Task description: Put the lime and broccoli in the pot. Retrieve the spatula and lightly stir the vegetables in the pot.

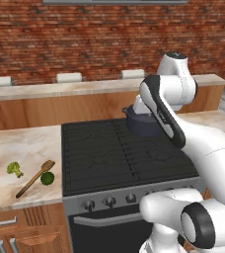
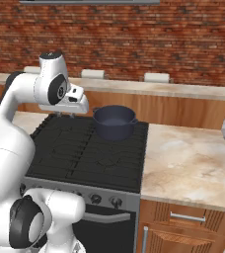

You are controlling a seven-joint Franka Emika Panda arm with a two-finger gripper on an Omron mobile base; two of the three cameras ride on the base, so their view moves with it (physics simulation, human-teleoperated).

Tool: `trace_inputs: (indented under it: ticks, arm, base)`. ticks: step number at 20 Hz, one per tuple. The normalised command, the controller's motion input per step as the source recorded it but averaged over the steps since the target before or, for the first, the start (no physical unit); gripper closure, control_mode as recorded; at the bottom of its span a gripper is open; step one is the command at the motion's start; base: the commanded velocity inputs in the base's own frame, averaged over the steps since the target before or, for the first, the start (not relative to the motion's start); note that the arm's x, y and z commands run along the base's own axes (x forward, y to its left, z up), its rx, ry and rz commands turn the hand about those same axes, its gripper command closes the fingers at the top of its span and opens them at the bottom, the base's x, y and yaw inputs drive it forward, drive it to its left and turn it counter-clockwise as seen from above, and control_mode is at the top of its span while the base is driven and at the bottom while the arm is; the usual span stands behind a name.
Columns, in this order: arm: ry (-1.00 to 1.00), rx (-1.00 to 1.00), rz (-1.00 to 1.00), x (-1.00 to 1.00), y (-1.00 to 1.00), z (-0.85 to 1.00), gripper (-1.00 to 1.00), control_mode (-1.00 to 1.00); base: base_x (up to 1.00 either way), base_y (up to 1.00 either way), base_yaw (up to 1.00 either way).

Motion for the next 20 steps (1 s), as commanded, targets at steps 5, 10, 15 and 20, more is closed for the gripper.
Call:
trace_inputs:
  ticks: [5,10,15,20]
  arm:
    - [-0.09,0.0,0.02,-0.18,0.07,0.0,-1.0,-1.0]
    - [-0.04,0.0,0.02,-0.27,0.41,0.0,-1.0,-1.0]
    - [-0.17,0.0,0.01,-0.19,0.96,-0.24,-1.0,-1.0]
    - [-0.07,-0.02,0.09,-0.26,0.87,-0.02,-1.0,-1.0]
  base:
    - [0.0,0.0,0.0]
    - [0.0,0.0,0.0]
    - [0.0,0.0,0.0]
    - [0.0,0.0,0.0]
